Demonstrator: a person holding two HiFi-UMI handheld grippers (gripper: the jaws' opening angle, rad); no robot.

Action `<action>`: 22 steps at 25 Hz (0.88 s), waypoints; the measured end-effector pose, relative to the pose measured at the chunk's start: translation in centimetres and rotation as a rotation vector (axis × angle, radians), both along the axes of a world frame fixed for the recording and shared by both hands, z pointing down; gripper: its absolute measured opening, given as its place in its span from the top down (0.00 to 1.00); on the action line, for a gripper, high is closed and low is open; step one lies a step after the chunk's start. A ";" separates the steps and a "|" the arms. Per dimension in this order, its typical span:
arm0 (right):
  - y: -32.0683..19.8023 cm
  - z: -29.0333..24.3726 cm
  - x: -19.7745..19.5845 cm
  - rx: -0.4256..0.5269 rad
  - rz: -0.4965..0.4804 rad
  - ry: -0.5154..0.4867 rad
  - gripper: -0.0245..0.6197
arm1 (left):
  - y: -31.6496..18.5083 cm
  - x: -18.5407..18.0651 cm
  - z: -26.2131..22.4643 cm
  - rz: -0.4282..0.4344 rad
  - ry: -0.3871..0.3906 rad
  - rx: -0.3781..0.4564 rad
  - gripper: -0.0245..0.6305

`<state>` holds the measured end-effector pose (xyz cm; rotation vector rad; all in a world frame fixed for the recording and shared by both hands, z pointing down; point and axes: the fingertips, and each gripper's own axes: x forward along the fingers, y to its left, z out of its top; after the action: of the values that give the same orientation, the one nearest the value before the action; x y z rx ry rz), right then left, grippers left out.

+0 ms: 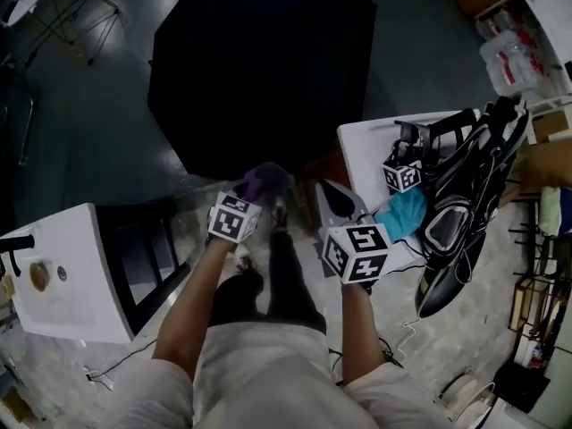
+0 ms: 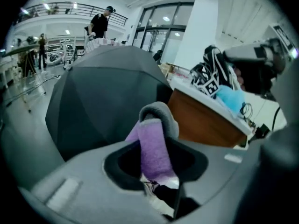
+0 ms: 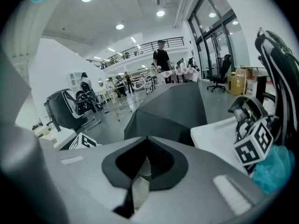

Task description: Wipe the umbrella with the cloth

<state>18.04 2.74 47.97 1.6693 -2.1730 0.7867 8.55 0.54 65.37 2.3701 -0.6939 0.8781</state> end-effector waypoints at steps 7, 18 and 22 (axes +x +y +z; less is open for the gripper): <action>-3.7 -6.0 -1.7 0.091 -0.061 0.019 0.95 | -4.2 -1.9 -9.9 -0.103 0.106 0.119 0.76; -7.4 -15.1 -6.8 0.186 -0.173 0.040 0.95 | -9.3 -9.9 -25.2 -0.290 0.179 0.361 0.76; -7.9 -18.5 -9.3 0.236 -0.230 0.040 0.95 | -8.9 -12.9 -29.2 -0.330 0.193 0.407 0.76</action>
<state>8.71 -5.20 29.50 1.4816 -2.4508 0.4459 -4.40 -8.34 36.20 2.5322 -1.2329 0.3862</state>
